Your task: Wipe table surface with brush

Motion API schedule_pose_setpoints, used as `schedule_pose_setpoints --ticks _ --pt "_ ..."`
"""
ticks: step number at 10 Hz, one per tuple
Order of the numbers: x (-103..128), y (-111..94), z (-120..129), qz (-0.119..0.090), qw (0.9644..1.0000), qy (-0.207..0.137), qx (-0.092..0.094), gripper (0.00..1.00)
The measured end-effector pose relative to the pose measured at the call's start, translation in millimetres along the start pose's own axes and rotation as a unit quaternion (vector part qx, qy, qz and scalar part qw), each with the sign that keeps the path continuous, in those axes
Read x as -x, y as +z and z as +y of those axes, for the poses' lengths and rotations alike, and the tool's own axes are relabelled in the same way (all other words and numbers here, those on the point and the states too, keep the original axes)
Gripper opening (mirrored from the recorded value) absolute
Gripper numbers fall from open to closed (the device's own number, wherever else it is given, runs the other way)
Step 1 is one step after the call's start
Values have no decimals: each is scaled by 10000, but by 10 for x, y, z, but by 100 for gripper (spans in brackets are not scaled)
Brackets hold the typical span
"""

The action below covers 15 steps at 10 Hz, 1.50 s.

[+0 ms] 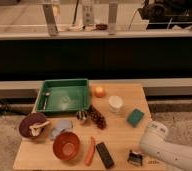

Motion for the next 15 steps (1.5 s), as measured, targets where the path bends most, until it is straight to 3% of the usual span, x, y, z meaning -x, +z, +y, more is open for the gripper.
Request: schedule_pose_setpoints --ticks 4,7,10,12,15 --pt "-325 -17 -354 199 9994 236 -128 0" --pt "-383 81 -689 153 9993 267 -207 0" --pt "-209 164 -997 67 9994 161 -308 0" --pt "79 220 -1123 40 9996 -77 -259 0" --pt "541 217 -1064 -41 9984 -561 -106 0"
